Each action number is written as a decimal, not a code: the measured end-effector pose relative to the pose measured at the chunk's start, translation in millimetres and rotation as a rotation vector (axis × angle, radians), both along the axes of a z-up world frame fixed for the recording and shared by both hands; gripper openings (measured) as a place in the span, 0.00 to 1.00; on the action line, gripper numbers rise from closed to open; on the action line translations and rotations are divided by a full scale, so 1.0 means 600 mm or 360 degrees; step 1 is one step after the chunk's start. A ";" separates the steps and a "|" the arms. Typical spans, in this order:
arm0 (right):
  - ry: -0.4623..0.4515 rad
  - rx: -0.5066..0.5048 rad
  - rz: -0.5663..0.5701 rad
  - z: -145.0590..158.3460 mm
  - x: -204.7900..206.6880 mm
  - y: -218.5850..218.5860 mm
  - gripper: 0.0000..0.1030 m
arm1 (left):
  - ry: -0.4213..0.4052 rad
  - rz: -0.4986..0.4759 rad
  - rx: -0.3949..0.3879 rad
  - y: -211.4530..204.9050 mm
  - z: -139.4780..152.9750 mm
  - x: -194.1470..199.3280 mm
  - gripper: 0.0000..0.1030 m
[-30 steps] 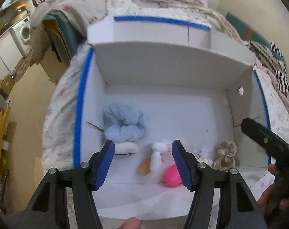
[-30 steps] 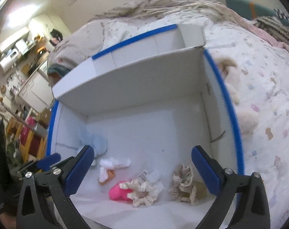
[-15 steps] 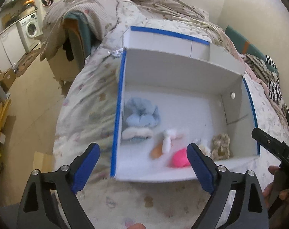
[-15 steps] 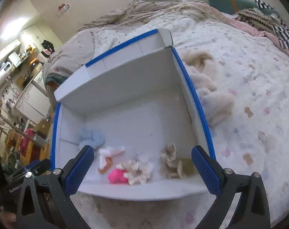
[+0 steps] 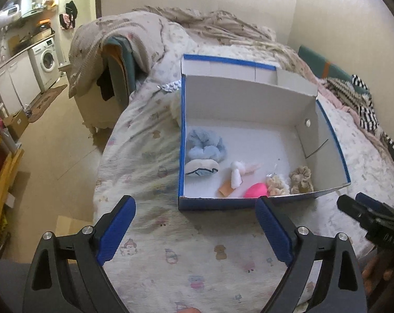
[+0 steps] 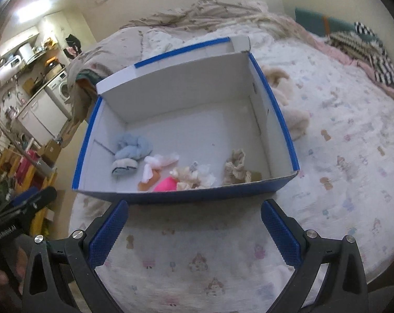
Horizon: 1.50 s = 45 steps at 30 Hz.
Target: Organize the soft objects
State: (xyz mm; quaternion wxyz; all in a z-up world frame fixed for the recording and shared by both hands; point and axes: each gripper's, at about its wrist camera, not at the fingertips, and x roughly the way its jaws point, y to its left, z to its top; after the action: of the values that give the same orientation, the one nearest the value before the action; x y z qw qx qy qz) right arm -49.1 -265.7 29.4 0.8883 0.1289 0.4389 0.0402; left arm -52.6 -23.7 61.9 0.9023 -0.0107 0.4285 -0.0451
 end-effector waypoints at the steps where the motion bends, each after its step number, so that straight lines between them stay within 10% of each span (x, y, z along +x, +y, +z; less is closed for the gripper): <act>1: -0.0024 -0.0018 -0.0006 0.003 -0.004 0.005 1.00 | -0.0009 0.0008 -0.0007 0.001 0.001 -0.001 0.89; 8: -0.0115 -0.0134 -0.0035 0.015 0.008 0.009 1.00 | -0.0126 0.0087 0.0173 -0.017 -0.002 0.005 0.89; 45: -0.0119 -0.0153 -0.0054 0.012 0.016 0.006 1.00 | -0.0026 0.0086 0.0077 -0.014 -0.020 0.019 0.89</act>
State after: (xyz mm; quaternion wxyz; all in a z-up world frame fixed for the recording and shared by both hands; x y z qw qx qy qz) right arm -39.6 -262.4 36.4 0.9099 0.0919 0.4045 0.0086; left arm -40.9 -32.0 50.2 0.9067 -0.0002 0.4217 -0.0104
